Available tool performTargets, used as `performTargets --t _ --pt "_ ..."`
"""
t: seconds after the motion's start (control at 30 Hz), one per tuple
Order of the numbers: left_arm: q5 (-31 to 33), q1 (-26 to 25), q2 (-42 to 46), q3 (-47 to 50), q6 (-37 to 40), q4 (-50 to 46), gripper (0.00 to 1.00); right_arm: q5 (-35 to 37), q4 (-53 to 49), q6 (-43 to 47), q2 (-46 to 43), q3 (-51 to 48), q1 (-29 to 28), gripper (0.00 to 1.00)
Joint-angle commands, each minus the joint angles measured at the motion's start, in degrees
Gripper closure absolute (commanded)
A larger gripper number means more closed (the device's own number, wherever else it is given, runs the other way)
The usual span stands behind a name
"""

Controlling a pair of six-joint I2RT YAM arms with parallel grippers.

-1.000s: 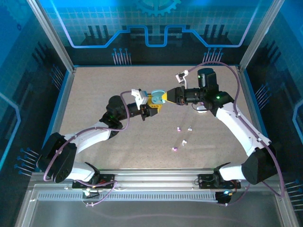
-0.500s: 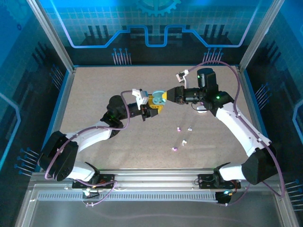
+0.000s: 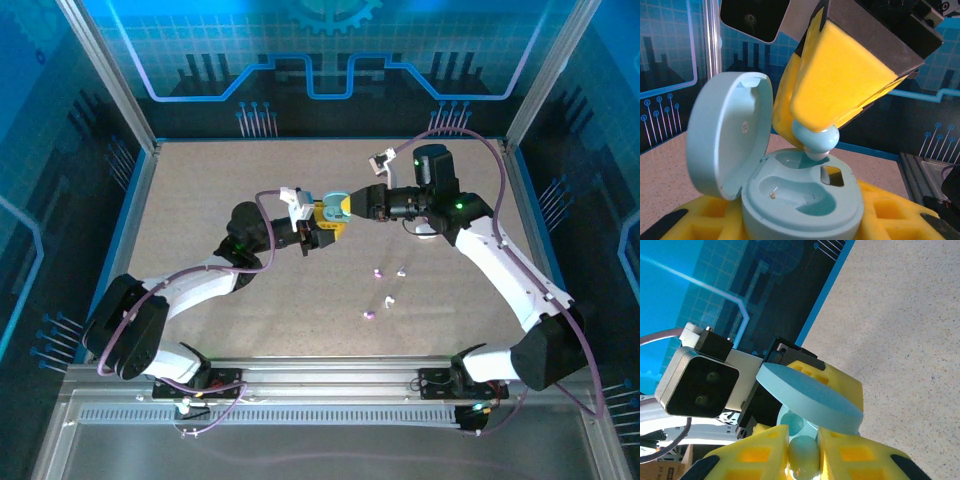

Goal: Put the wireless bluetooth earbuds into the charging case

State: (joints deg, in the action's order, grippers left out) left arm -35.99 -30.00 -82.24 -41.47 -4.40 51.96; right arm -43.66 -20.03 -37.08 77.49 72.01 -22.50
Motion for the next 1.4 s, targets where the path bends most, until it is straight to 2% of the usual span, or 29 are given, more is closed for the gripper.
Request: performTargets --t 0.0,0.6,0.67,1.37 --pt "-2.3 -0.4 0.2 -1.7 0.5 2.6 0.67 0.2 2.0 -0.8 -0.8 1.0 -1.1 0.77" --pt "-2.2 -0.5 0.8 -1.7 0.6 3.0 0.67 9.1 -9.1 6.9 1.8 4.6 -3.6 0.71" --pt "-2.1 -0.4 0.8 -1.7 0.6 2.9 0.67 9.9 -9.8 7.2 1.7 4.7 -3.5 0.67" --pt "-1.9 -0.5 1.0 -1.8 1.1 1.9 0.67 8.7 -10.5 8.5 0.4 6.5 -4.3 0.59"
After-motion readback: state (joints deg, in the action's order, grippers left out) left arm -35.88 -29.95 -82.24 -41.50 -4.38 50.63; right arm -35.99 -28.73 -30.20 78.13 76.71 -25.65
